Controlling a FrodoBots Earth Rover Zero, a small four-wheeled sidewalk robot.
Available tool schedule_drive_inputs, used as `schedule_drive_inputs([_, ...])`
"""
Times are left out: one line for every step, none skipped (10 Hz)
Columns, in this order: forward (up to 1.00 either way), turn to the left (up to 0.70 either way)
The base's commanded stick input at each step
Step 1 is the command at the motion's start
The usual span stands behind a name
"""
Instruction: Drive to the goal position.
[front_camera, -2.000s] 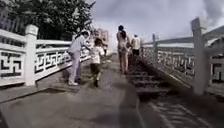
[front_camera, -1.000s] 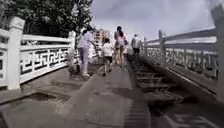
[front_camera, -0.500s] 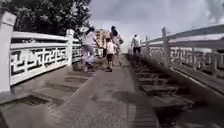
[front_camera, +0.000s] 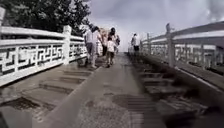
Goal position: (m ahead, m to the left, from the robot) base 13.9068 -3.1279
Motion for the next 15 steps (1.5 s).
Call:
schedule_drive_inputs([0.45,0.00])
schedule_drive_inputs([0.45,0.00])
schedule_drive_inputs([0.45,0.00])
schedule_drive_inputs([0.45,-0.02])
schedule_drive_inputs([0.45,-0.10])
schedule_drive_inputs([0.45,-0.27])
schedule_drive_inputs([0.45,-0.27])
schedule_drive_inputs([0.45,-0.02])
schedule_drive_inputs([0.45,0.00])
schedule_drive_inputs([0.45,0.00])
schedule_drive_inputs([0.45,0.00])
schedule_drive_inputs([0.45,0.00])
schedule_drive_inputs([0.45,0.00])
schedule_drive_inputs([0.45,0.00])
schedule_drive_inputs([0.45,0.00])
